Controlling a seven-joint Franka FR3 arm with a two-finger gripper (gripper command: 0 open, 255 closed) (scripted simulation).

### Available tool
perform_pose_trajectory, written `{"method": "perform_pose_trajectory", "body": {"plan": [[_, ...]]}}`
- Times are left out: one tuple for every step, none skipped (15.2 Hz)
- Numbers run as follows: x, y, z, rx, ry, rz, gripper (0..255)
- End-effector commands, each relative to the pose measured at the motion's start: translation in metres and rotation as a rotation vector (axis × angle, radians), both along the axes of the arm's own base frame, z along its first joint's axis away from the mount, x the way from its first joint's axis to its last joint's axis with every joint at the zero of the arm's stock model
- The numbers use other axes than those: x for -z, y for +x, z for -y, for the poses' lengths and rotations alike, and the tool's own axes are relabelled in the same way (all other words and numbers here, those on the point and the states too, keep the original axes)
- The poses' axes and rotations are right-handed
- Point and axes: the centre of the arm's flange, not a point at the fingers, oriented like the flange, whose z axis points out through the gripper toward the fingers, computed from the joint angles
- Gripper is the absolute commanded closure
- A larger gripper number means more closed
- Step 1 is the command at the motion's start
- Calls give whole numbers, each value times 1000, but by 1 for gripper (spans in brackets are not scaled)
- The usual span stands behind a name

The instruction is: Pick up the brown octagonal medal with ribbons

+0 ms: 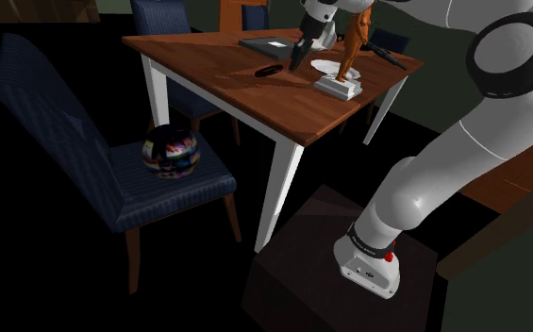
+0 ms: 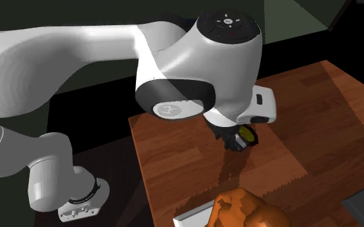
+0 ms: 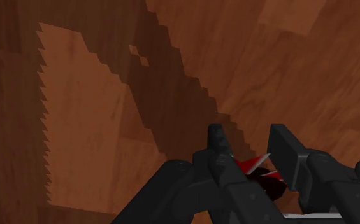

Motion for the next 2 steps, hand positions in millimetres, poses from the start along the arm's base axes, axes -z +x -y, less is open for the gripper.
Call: {"method": "perform_pose_trajectory", "body": {"plan": [[-6, -1, 1, 0, 0, 0, 255], [-6, -1, 1, 0, 0, 0, 255]]}}
